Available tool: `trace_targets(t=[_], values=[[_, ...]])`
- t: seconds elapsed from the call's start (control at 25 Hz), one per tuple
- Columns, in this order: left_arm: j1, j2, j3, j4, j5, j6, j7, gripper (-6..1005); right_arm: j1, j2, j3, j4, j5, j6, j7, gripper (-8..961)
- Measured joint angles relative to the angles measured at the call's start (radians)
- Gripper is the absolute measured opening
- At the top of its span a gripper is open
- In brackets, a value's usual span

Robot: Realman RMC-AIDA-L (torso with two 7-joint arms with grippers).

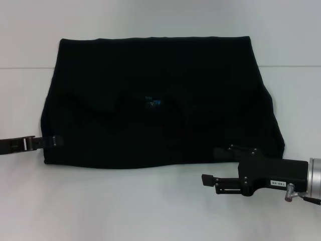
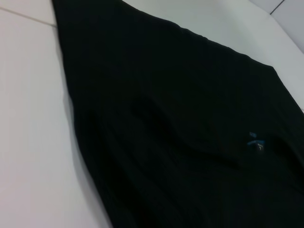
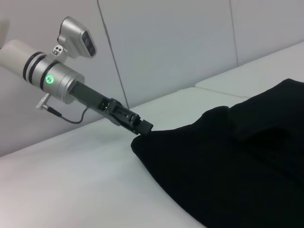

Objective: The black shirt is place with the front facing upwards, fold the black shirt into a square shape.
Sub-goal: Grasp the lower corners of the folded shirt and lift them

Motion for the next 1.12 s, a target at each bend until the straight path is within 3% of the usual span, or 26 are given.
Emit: trace_targets(t=[0.8, 1.0, 1.12], values=[[0.002, -0.012, 0.052, 0.021, 0.001, 0.023, 0.003, 745, 0.001, 0.000, 0.001, -0.002, 0.006, -0.010, 0.028, 921], [-0.001, -0.013, 0.077, 0.020, 0.002, 0.010, 0.005, 516, 0.001, 0.000, 0.001, -0.004, 0.006, -0.017, 0.037, 919], [-0.007, -0.013, 0.093, 0.018, 0.002, 0.006, 0.006, 276, 0.001, 0.000, 0.004, -0.005, 0.006, -0.021, 0.037, 919]])
